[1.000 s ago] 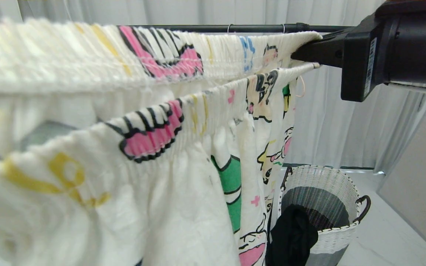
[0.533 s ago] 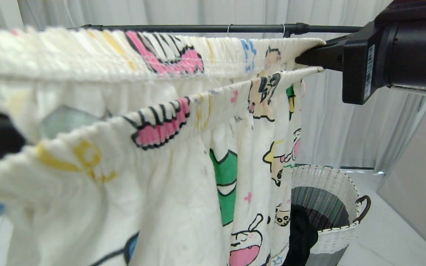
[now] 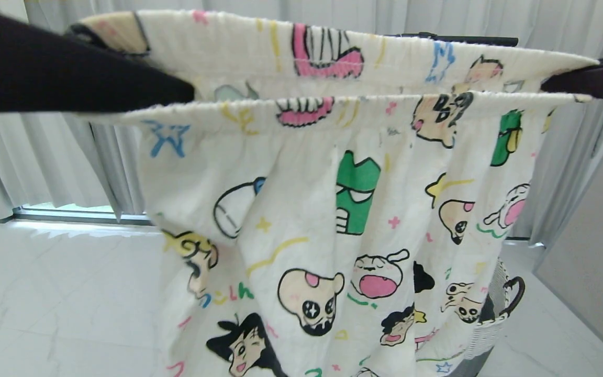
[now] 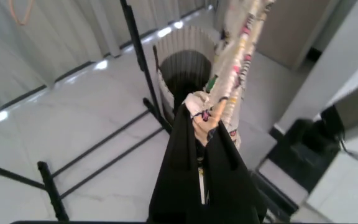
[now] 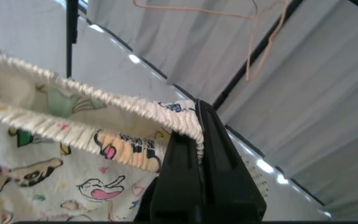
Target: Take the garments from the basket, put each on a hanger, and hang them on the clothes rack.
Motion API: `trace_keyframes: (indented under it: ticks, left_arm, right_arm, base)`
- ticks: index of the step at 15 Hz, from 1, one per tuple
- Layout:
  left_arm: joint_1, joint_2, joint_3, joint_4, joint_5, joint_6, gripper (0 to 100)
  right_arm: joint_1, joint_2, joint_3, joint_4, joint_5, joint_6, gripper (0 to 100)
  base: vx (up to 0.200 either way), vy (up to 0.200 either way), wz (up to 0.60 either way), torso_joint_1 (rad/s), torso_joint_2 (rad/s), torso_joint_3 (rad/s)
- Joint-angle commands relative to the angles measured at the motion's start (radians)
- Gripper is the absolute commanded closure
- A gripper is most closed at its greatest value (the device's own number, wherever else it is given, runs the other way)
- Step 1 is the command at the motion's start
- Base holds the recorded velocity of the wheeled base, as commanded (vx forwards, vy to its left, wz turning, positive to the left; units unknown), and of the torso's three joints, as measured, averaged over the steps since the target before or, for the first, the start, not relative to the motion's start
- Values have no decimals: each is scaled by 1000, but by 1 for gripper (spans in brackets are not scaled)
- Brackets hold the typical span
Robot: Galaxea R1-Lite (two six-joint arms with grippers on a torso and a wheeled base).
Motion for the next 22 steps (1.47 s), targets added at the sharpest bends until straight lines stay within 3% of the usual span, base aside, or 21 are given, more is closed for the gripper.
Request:
trace_keyframes:
  ticks: [1, 4, 8, 15, 16, 22]
  left_arm:
    - [34, 63, -2, -48, 3, 1, 100]
    - [83, 118, -2, -165, 7, 18, 100]
    - [146, 121, 0, -168, 15, 16, 100]
    - [145, 120, 3, -168, 41, 12, 100]
    - [145, 120, 3, -168, 41, 12, 100]
    - [148, 121, 8, -168, 47, 13, 100]
  right_arm:
    - [-2, -57, 1, 21, 0, 0, 100]
    - [4, -63, 1, 40, 2, -3, 100]
    - [4, -60, 4, 40, -1, -3, 100]
    - [7, -57, 30, 37, -1, -4, 100]
    - [11, -57, 30, 39, -3, -6, 0]
    - [14, -86, 83, 31, 9, -38, 0]
  base:
    - [0, 0, 0, 0, 0, 0]
    - [0, 0, 0, 0, 0, 0]
    - [0, 0, 0, 0, 0, 0]
    - [0, 0, 0, 0, 0, 0]
    - [0, 0, 0, 0, 0, 0]
    - [0, 0, 0, 0, 0, 0]
